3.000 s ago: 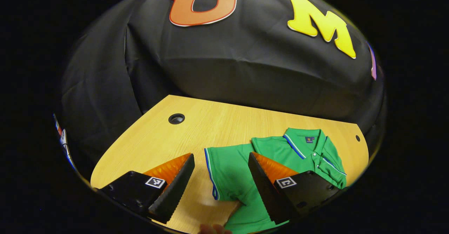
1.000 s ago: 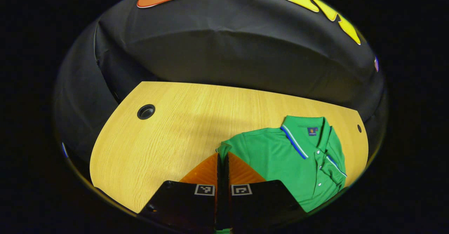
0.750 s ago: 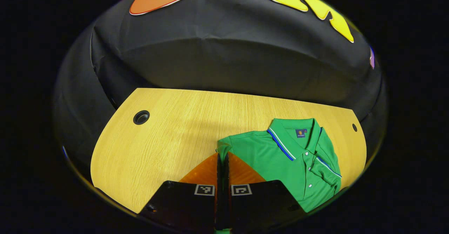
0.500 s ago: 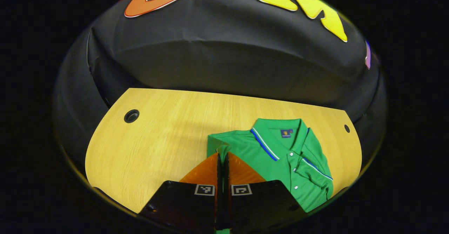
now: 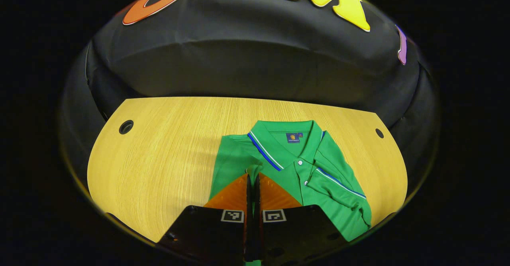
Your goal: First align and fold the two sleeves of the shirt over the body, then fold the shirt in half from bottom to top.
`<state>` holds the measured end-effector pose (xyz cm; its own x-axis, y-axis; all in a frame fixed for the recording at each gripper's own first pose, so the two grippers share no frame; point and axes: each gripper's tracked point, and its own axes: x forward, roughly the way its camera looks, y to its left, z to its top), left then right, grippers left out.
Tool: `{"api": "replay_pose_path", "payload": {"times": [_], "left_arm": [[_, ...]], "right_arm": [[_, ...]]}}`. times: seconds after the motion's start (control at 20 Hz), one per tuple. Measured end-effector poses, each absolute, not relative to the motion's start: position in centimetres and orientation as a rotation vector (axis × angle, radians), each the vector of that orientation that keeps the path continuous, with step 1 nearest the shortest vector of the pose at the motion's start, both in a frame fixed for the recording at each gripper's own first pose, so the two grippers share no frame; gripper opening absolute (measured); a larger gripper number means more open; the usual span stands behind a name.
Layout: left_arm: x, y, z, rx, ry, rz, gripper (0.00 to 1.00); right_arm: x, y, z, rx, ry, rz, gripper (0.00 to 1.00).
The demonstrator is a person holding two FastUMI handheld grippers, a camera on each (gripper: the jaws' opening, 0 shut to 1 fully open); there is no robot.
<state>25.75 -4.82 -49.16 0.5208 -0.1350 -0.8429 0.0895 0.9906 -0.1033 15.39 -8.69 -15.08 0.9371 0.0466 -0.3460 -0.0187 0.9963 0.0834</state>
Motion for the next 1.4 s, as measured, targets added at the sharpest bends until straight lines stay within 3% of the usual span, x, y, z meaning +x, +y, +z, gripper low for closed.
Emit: {"api": "replay_pose_path", "payload": {"times": [0.6, 0.75, 0.8, 0.95, 1.4], "left_arm": [[24.6, -8.1, -49.0, -0.06, 1.033, -0.202, 0.03], [23.4, -9.5, -49.6, -0.032, 1.061, -0.275, 0.04], [23.8, -9.3, -49.7, 0.01, 1.045, -0.282, 0.0], [23.3, -9.1, -48.7, 0.129, 0.983, -0.306, 1.0], [14.5, -4.4, -43.6, 0.11, 0.935, -0.247, 1.0]], "right_arm": [[15.0, -8.2, -15.4, 0.074, 0.363, 0.026, 0.93], [14.9, -8.1, -15.5, 0.08, 0.367, 0.024, 0.93], [14.8, -8.0, -15.7, 0.082, 0.37, 0.025, 0.93], [14.6, -7.8, -16.0, 0.077, 0.378, 0.026, 0.93], [11.2, -5.6, -21.1, 0.042, 0.494, 0.061, 0.93]]}}
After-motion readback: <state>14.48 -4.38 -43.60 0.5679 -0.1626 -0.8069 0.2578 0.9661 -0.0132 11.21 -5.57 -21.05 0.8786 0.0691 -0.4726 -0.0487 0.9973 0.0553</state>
